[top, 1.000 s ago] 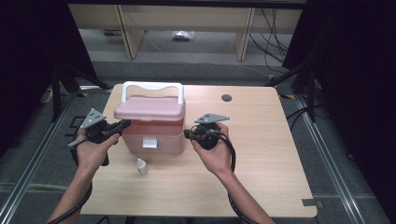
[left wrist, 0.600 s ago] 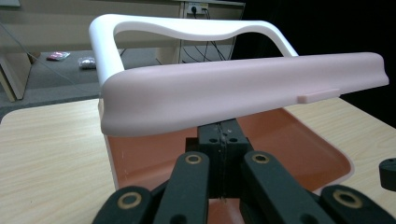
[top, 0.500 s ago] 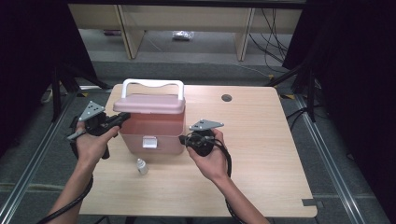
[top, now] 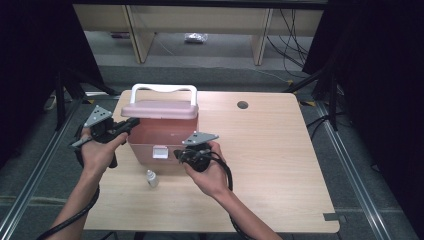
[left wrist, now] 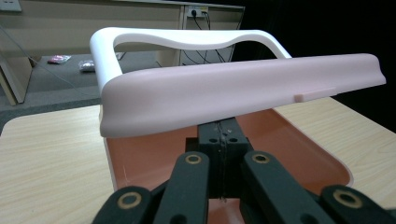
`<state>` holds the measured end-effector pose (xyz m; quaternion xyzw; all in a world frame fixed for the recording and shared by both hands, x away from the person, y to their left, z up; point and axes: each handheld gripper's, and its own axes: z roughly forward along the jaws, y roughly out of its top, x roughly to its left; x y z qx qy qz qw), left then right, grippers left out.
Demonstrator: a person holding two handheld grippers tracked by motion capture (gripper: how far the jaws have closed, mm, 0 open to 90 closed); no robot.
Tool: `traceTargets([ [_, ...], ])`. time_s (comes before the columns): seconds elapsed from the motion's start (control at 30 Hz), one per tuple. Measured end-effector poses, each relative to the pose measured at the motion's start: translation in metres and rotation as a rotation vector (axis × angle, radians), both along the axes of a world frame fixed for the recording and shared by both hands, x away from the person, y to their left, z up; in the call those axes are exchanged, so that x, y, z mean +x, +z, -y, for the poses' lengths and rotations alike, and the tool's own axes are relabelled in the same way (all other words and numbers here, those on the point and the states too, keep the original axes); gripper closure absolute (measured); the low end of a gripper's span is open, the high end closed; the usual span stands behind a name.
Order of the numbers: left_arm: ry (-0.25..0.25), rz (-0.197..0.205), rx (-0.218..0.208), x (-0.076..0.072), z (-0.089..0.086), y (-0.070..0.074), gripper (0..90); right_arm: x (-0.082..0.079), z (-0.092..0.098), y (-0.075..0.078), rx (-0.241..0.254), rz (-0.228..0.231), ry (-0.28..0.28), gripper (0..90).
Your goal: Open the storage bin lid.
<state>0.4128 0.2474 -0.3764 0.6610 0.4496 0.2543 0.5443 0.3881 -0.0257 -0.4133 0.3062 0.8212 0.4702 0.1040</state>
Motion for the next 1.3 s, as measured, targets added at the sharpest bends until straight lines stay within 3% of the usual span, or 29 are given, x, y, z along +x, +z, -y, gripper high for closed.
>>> traceTargets([
  [0.03,-0.003,0.001,0.002,0.000,0.000,0.001,89.8,0.001,-0.010,-0.002,-0.007,0.009,0.019,90.0],
  [0.4,-0.009,0.009,0.007,0.006,0.001,0.009,89.8,0.014,-0.048,-0.009,-0.058,0.027,0.055,90.0],
  [0.67,-0.008,0.013,0.015,0.013,0.001,0.016,89.8,0.020,-0.055,-0.017,-0.084,0.024,0.047,90.0],
  [0.73,-0.007,0.014,0.015,0.015,0.002,0.018,89.8,0.021,-0.057,-0.019,-0.095,0.041,0.046,90.0],
  [1.3,0.016,0.025,-0.011,0.038,0.003,0.031,89.8,0.021,-0.057,-0.022,-0.084,0.034,0.042,90.0],
])
